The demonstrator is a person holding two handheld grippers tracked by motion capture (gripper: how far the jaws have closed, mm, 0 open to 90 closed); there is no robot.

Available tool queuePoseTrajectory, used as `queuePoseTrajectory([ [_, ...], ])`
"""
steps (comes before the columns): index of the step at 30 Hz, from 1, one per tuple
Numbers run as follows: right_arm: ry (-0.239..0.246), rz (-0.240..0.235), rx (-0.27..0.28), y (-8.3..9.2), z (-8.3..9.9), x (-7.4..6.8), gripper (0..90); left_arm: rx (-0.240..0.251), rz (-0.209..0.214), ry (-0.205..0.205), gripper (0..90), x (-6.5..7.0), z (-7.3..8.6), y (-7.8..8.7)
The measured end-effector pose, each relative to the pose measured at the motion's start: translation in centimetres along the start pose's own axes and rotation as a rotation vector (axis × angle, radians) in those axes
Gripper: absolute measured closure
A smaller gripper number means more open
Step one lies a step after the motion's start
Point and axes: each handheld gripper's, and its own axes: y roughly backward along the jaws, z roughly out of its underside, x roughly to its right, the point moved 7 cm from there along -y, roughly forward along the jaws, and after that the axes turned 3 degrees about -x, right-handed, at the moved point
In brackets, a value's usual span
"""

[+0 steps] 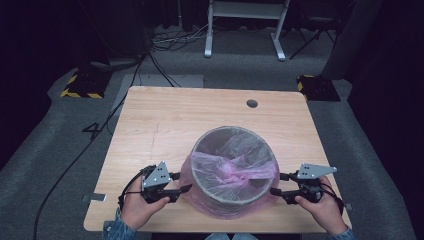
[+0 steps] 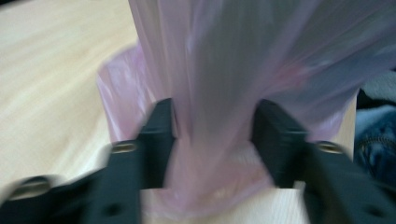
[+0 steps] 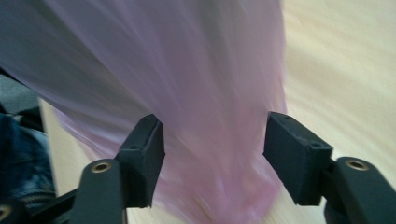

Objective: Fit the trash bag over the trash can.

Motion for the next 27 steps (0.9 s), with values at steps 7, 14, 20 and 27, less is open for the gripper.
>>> queuePoseTrajectory([
  [7,-0.046,-0.022,-0.018,-1.2,-0.9,0.9,90.0,-0.067,0.013,0.046,90.0,-0.9,1.0,-2.1],
  [14,-0.111,-0.032,-0.088,-3.8,1.6,2.0,90.0,-0.094,0.03,0.006,90.0,-0.1,1.6,-2.6],
  [20,-0.075,0.006,-0.148,-3.0,2.1,1.8,46.5,-0.012,-0.002,0.027,50.5,-0.5,1.8,-0.8],
  [27,-0.065,0.006,-0.01,1.4,-0.3,1.1,29.7,0.065,-0.073,0.062,31.2,-1.7,1.5,2.2],
])
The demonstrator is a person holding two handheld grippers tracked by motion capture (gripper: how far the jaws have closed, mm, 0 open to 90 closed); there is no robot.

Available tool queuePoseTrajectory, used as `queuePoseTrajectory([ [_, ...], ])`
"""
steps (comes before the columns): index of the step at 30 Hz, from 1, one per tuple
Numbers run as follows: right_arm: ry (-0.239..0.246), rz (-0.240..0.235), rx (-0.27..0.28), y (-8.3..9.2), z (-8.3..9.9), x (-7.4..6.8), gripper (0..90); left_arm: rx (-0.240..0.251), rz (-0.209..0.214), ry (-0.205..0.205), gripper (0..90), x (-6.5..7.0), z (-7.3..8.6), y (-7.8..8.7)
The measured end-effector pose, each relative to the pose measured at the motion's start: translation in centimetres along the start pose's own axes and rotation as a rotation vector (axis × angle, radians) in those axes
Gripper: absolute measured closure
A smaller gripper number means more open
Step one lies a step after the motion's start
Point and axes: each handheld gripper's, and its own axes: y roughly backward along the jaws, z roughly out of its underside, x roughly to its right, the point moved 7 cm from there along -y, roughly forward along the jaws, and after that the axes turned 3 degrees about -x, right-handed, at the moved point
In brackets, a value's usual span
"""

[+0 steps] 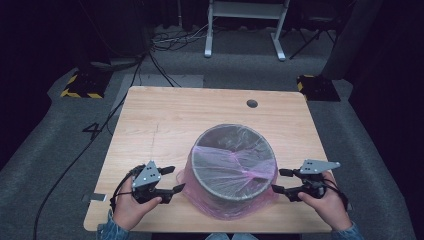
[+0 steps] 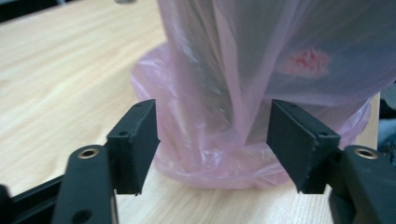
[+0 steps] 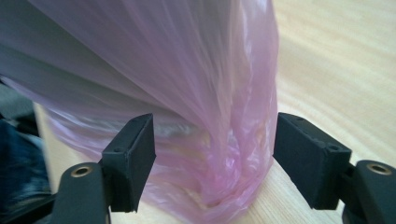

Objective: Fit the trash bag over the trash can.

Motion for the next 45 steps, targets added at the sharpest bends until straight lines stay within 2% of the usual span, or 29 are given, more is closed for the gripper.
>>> queuePoseTrajectory([
  [4,-0.005,-0.01,0.054,2.4,-1.8,-0.8,27.3,-0.007,-0.058,0.02,29.3,-1.2,0.2,0.4],
  [10,0.021,0.016,0.095,4.5,-4.6,-1.2,25.5,-0.098,-0.156,0.084,28.9,-3.1,2.2,-0.1],
  [14,0.03,0.047,0.106,5.1,-6.2,-0.9,24.3,-0.136,-0.181,0.112,28.5,-3.9,3.4,-0.3],
  [18,0.045,0.064,0.119,5.4,-8.0,-0.9,24.4,-0.163,-0.198,0.122,28.0,-4.4,4.3,-0.4],
  [24,0.077,0.059,0.121,4.8,-10.7,-1.3,24.0,-0.207,-0.219,0.136,27.6,-5.1,5.7,-0.4],
  [30,0.115,0.04,0.127,3.8,-14.0,-2.7,23.1,-0.262,-0.232,0.154,26.6,-5.8,7.1,-0.6],
  [35,0.147,0.035,0.115,2.7,-15.9,-3.4,23.9,-0.283,-0.232,0.151,25.7,-6.0,7.6,-1.0],
  [43,0.166,0.015,0.103,0.8,-18.0,-4.6,22.9,-0.301,-0.242,0.158,24.8,-6.5,8.2,-1.2],
  [45,0.18,0.01,0.099,0.3,-18.6,-5.2,21.8,-0.263,-0.26,0.15,26.8,-6.8,8.1,-1.3],
])
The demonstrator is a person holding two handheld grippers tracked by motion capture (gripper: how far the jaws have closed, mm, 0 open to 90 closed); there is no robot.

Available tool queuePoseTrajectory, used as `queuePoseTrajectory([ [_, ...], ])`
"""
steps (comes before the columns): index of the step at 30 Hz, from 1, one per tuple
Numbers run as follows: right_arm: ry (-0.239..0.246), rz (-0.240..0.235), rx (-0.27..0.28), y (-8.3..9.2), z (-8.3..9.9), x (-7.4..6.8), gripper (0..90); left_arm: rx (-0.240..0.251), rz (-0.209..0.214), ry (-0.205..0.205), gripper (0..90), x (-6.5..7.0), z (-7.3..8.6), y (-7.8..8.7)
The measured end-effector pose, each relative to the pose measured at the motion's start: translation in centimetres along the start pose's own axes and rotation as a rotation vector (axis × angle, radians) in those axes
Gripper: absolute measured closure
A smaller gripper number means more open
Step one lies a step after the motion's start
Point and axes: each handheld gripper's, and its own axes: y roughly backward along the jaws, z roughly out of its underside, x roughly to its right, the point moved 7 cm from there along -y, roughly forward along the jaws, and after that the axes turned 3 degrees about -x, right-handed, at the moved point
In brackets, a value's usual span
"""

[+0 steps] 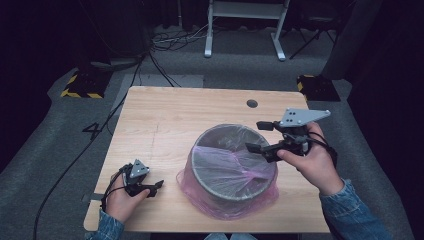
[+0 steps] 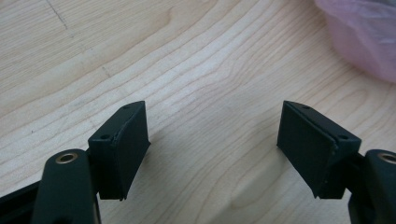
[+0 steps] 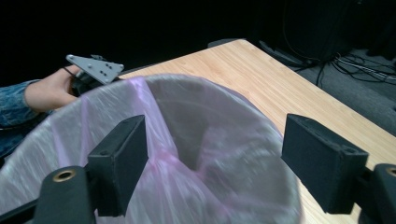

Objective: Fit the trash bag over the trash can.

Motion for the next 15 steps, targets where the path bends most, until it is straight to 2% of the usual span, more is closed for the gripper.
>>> queuePoseTrajectory([
  [5,-0.008,-0.034,0.019,-1.5,-1.2,-1.2,22.0,-0.008,-0.008,0.015,27.0,-0.3,0.0,-0.3],
  [8,-0.012,-0.035,0.019,-2.4,-1.6,-1.5,21.4,-0.013,-0.003,0.023,26.5,-0.3,0.0,-0.3],
  [15,-0.03,-0.03,-0.026,-5.0,-1.5,-2.2,25.2,-0.014,0.004,0.029,26.0,-0.4,0.1,-0.3],
])
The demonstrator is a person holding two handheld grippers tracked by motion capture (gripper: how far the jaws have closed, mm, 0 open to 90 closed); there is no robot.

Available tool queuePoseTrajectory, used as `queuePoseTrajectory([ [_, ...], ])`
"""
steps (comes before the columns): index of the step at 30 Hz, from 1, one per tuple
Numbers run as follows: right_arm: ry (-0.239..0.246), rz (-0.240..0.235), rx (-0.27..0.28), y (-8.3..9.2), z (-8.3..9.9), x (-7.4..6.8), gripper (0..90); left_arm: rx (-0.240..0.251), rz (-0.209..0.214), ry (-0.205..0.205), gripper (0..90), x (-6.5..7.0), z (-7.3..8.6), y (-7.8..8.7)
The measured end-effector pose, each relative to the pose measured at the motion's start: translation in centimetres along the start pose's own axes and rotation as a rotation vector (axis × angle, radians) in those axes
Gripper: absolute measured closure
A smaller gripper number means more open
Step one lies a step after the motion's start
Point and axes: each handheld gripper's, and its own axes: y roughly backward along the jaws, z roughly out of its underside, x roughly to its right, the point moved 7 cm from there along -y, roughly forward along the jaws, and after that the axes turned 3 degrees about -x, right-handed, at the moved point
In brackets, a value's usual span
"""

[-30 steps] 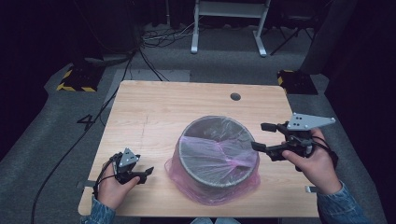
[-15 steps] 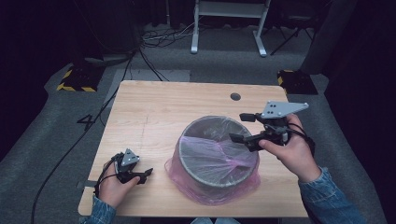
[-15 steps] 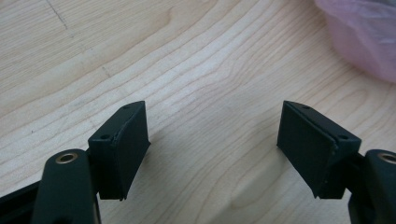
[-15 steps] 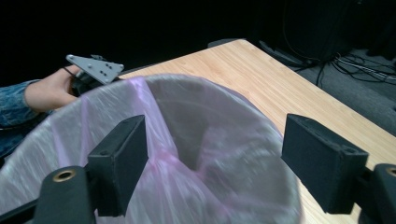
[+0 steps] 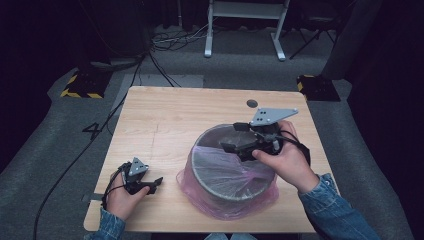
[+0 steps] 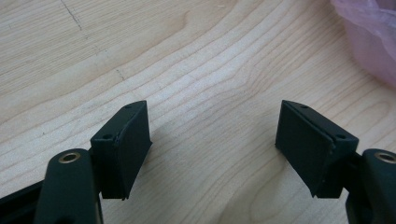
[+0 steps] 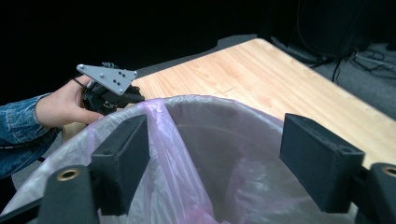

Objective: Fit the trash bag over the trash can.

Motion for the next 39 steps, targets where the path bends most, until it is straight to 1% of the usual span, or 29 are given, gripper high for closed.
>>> queuePoseTrajectory([
  [6,0.0,-0.012,-0.046,-2.8,0.4,-0.5,26.0,-0.001,-0.002,0.003,26.1,0.0,0.0,0.0],
  [8,0.0,-0.013,-0.062,-3.5,0.8,-0.7,28.8,-0.001,-0.002,0.003,26.1,0.0,0.0,0.0],
  [12,-0.007,-0.003,-0.106,-5.0,1.9,-0.4,30.4,-0.001,-0.002,0.004,26.1,0.0,0.0,0.0],
  [16,-0.011,0.002,-0.157,-6.0,2.9,-0.1,34.7,-0.001,-0.002,0.004,26.1,0.0,0.0,0.0],
  [19,-0.011,0.008,-0.176,-6.7,3.4,0.3,34.0,-0.001,-0.002,0.004,26.1,0.0,0.0,0.0],
  [23,0.008,0.027,-0.202,-7.4,3.9,0.7,31.1,-0.001,-0.002,0.004,26.1,0.0,0.0,0.0],
  [26,0.019,0.019,-0.225,-7.9,4.3,0.8,31.6,-0.001,-0.002,0.004,26.1,0.0,0.0,0.0],
  [30,0.042,0.019,-0.273,-8.4,5.0,0.8,29.8,-0.001,-0.002,0.004,26.1,0.0,0.0,0.0],
  [36,0.049,-0.002,-0.367,-9.1,6.3,0.4,28.9,-0.001,-0.001,0.008,26.1,0.0,0.0,0.0],
  [39,0.06,0.006,-0.405,-9.3,6.8,0.5,28.5,0.0,-0.004,0.01,26.2,0.1,0.0,0.0],
])
